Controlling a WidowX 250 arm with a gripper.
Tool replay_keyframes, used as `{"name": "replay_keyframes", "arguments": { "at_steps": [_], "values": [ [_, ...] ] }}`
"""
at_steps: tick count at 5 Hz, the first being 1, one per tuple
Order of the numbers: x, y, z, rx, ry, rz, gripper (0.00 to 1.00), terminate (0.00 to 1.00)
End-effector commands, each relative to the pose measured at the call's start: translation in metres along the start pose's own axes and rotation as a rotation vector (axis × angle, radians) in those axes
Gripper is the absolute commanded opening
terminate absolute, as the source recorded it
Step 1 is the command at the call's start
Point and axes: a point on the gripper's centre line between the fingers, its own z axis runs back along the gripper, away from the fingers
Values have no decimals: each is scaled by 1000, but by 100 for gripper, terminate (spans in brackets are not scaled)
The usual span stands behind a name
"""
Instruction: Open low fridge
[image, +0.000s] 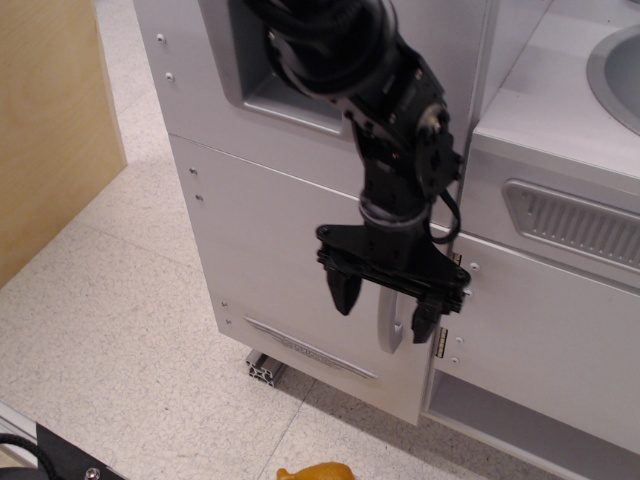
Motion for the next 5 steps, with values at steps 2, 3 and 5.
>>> {"name": "replay_keyframes", "arguments": {
  "at_steps": [2,3,5],
  "values": [
    [34,3,-10,57,-197,53,100,0],
    [43,10,-14,79,-212,71,100,0],
    [44,8,-16,57,-196,22,0,0]
  ]
}}
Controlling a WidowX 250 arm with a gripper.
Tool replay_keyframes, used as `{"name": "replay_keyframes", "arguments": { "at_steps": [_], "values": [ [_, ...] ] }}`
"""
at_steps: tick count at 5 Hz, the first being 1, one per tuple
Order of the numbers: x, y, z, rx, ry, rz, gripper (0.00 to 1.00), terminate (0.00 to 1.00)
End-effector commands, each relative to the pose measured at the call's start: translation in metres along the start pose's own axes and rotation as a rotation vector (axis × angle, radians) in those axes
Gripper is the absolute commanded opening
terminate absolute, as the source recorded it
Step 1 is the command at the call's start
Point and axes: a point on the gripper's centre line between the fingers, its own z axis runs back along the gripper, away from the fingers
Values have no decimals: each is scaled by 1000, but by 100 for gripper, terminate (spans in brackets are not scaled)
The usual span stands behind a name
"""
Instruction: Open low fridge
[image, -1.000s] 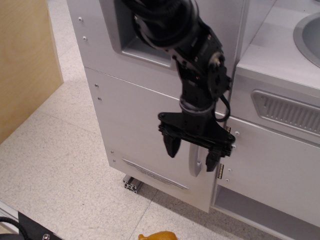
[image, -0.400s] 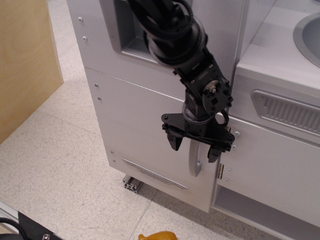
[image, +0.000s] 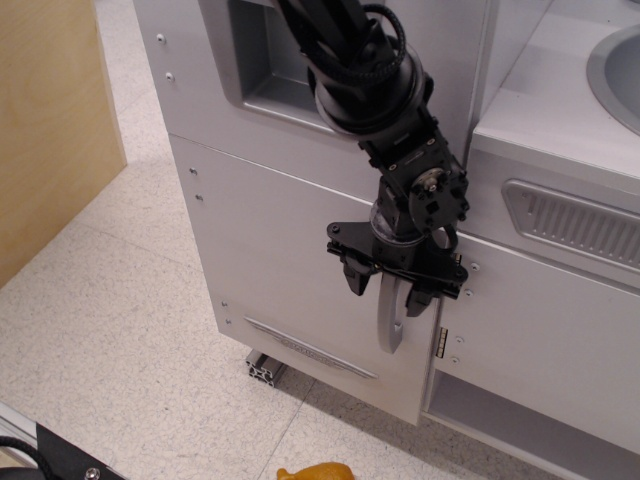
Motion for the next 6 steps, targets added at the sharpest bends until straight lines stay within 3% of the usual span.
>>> {"name": "replay_keyframes", "arguments": {
  "at_steps": [1,4,5,6],
  "values": [
    [11,-3,16,-60,-26,-32,0,0],
    [-22,24,45,-50,-17,-98,0,0],
    [-23,38,65,-45,39,-106,100,0],
    [-17,42,96,-71,38,-81,100,0]
  ]
}}
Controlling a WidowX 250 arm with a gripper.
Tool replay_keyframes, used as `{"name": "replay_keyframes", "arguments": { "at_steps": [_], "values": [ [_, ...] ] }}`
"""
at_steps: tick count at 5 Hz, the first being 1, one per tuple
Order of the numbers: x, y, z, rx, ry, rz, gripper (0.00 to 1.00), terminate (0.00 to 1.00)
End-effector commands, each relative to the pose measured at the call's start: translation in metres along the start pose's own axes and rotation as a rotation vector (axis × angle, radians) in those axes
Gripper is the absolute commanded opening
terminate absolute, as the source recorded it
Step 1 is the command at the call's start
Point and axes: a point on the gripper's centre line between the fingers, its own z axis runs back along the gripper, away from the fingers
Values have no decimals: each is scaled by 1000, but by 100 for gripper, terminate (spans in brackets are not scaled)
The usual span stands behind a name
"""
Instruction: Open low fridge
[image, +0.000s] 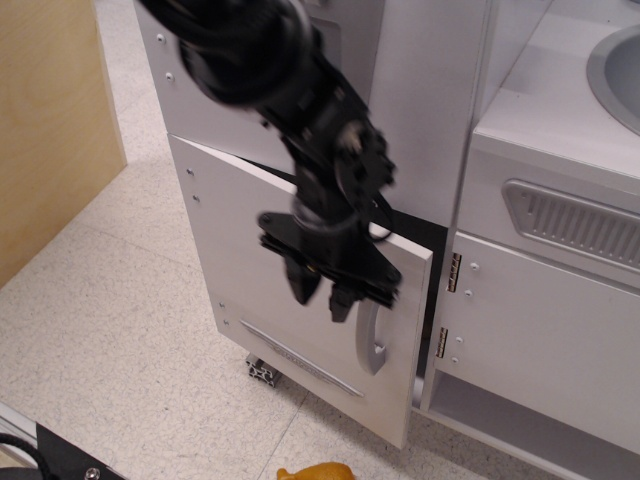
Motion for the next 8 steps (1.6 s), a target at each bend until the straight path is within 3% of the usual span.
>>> {"name": "replay_keyframes", "arguments": {
  "at_steps": [1,3,5,7,8],
  "values": [
    [31,-5,58,-78,-110,27,100,0],
    [60,-27,59,-105,-206,15,100,0],
    [65,-51,48,-113,-287,-48,100,0],
    [69,-70,24,-78,-317,-76,100,0],
    [72,-71,12,-83,-292,-68,100,0]
  ]
}}
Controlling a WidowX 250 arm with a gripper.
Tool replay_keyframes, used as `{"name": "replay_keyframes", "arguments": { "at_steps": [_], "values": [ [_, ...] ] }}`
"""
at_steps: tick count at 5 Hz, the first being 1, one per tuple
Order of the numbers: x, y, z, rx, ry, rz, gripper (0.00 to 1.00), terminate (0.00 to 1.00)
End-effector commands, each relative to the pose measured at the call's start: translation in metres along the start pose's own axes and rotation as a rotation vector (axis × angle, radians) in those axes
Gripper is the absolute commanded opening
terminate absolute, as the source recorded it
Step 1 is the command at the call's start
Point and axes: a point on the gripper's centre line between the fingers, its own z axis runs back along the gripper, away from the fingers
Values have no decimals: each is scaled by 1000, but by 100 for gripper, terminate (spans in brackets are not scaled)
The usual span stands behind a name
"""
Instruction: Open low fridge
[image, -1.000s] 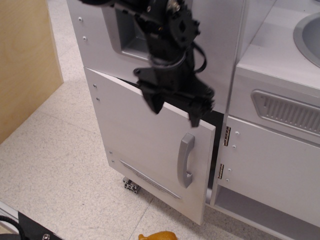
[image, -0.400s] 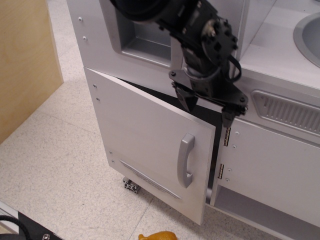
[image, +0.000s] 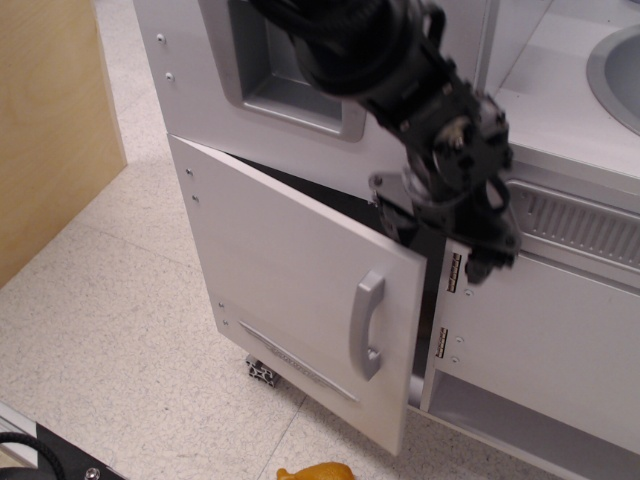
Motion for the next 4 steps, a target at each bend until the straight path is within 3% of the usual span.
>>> {"name": "replay_keyframes", "arguments": {
  "at_steps": [1,2,3,4],
  "values": [
    [4,2,4,7,7,13,100,0],
    [-8,13,12,-7,102,20,100,0],
    [-26,38,10,16,226,83,100,0],
    [-45,64,3,40,309,85,100,0]
  ]
}}
